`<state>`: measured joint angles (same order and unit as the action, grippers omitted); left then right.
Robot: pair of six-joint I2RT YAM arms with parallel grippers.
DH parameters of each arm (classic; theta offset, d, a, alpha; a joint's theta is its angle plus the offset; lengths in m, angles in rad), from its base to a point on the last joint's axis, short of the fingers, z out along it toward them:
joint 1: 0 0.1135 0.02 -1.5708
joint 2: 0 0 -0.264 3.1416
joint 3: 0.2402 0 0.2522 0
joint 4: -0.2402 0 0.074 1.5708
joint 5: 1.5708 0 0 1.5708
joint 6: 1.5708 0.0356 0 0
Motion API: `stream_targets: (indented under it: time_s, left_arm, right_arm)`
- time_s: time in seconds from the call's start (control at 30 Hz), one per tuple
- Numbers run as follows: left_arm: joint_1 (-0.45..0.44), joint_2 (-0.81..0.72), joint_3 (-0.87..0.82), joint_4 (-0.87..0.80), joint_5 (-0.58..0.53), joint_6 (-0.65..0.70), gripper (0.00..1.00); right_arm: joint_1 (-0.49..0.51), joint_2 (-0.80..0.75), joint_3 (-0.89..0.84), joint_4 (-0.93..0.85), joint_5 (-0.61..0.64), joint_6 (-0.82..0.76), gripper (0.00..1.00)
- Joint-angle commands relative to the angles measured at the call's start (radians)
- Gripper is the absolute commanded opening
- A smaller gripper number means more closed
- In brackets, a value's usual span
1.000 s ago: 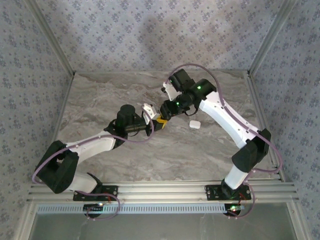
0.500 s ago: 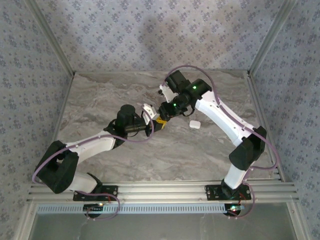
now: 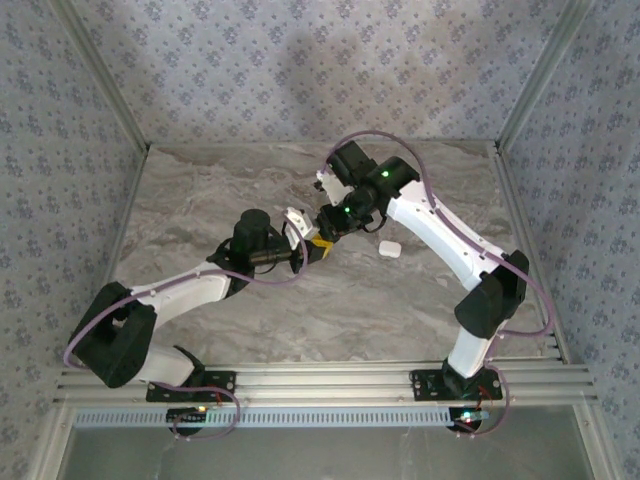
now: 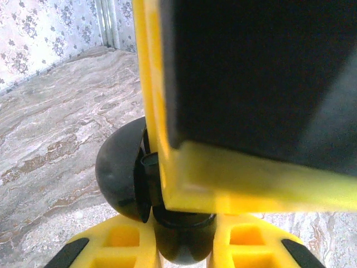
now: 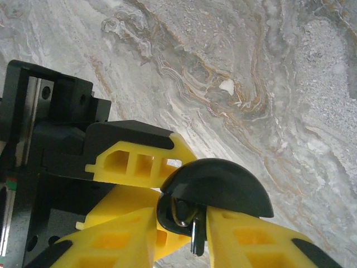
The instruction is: Insert the wireless bluetooth earbuds into the charging case
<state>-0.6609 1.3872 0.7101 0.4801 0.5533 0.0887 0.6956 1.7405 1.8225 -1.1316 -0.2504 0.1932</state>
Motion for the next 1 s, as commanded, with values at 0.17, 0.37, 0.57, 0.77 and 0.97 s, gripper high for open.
stream_targets:
  time_s: [0.17,0.37,0.57,0.77,0.97]
  left_arm:
    - [-0.003,-0.046,0.029,0.046,0.022,0.005,0.06]
    - [-0.003,-0.048,0.026,0.042,-0.005,0.001,0.06]
    - [0.000,-0.048,0.023,0.036,-0.033,-0.004,0.06]
    - [0.004,-0.048,0.028,0.025,-0.028,0.002,0.06]
    - [0.004,-0.050,0.028,0.031,-0.021,-0.004,0.06]
  right_arm:
    - [0.008,0.014,0.020,-0.052,0.030,-0.008,0.19]
    - [0.008,-0.016,-0.012,-0.033,0.025,0.000,0.14]
    - [0.007,-0.049,-0.060,-0.007,0.017,0.016,0.12]
    - [0.003,-0.058,-0.101,-0.010,0.017,0.032,0.20]
    - [0.004,-0.053,-0.103,0.007,0.020,0.040,0.25]
